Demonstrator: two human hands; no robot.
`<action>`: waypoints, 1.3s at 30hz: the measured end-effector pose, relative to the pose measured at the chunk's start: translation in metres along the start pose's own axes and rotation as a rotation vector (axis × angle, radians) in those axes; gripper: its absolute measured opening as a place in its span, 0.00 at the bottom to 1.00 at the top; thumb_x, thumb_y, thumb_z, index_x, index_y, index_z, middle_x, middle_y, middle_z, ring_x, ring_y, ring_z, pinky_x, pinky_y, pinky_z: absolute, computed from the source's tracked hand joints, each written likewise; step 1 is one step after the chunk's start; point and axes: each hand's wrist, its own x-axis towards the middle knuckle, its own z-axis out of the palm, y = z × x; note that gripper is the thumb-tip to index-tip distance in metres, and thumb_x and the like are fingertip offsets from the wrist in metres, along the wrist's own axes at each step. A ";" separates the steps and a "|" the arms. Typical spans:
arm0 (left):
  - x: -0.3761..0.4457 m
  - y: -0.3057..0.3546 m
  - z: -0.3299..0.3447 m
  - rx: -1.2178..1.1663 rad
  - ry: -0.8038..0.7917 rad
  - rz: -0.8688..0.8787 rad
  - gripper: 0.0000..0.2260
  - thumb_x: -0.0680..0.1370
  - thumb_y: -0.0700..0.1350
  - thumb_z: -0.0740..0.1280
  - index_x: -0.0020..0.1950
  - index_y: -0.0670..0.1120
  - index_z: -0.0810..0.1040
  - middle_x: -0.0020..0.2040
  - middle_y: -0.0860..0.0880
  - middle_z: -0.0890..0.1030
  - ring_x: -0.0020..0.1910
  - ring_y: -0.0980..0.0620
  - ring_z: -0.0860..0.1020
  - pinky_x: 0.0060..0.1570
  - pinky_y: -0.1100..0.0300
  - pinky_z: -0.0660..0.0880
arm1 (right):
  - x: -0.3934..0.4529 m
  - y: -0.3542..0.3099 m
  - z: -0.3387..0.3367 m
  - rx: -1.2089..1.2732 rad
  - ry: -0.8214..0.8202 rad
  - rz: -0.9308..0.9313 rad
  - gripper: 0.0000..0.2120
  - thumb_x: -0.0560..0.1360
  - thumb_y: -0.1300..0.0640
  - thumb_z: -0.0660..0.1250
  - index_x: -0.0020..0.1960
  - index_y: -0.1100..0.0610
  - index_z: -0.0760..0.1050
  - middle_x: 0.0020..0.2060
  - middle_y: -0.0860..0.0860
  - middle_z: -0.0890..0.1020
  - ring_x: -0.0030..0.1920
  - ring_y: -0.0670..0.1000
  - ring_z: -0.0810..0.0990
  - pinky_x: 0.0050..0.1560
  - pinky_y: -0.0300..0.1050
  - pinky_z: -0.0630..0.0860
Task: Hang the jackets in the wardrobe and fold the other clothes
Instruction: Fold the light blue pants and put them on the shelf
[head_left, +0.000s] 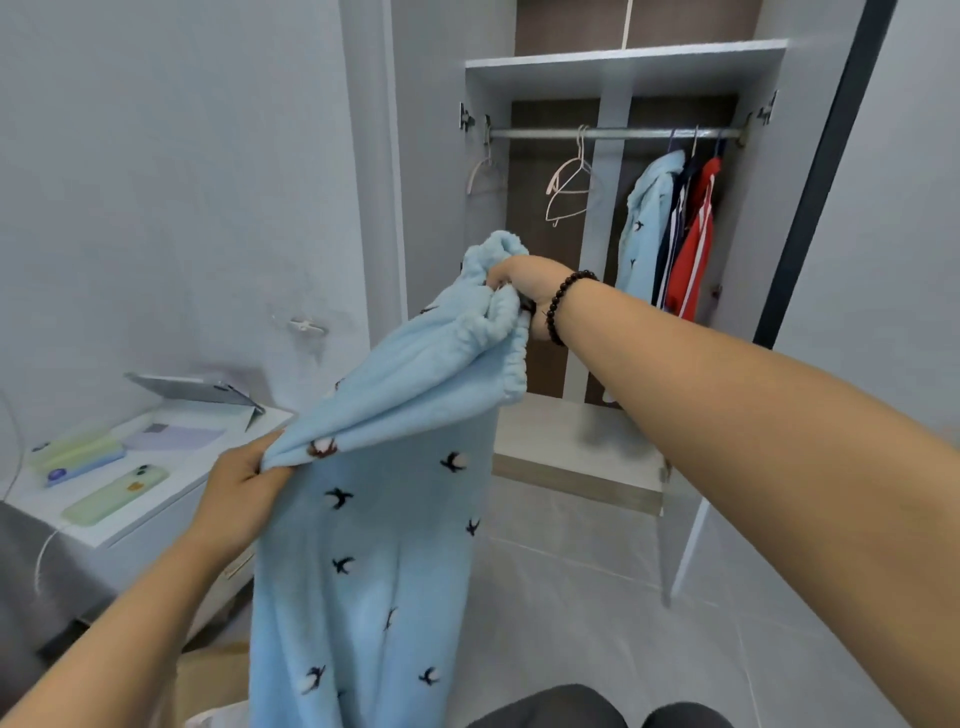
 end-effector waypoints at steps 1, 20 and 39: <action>-0.008 0.008 -0.002 -0.038 -0.039 0.002 0.07 0.75 0.49 0.70 0.40 0.48 0.83 0.34 0.53 0.80 0.35 0.53 0.75 0.37 0.57 0.69 | -0.007 -0.005 -0.005 -0.001 -0.013 -0.021 0.10 0.74 0.67 0.57 0.38 0.55 0.65 0.31 0.52 0.69 0.32 0.50 0.70 0.34 0.40 0.67; -0.201 0.184 0.269 -0.450 -0.996 0.287 0.11 0.81 0.59 0.55 0.63 0.69 0.70 0.63 0.72 0.72 0.65 0.75 0.63 0.58 0.82 0.60 | -0.203 0.002 -0.277 -0.662 0.470 0.239 0.18 0.68 0.62 0.65 0.20 0.55 0.74 0.20 0.51 0.76 0.18 0.49 0.74 0.22 0.35 0.70; -0.216 0.093 0.284 -0.327 -1.196 0.111 0.29 0.76 0.63 0.65 0.75 0.65 0.59 0.73 0.69 0.62 0.70 0.71 0.62 0.64 0.73 0.60 | -0.198 0.065 -0.234 -0.881 0.423 0.347 0.10 0.66 0.59 0.70 0.47 0.60 0.78 0.45 0.55 0.82 0.42 0.57 0.79 0.43 0.48 0.74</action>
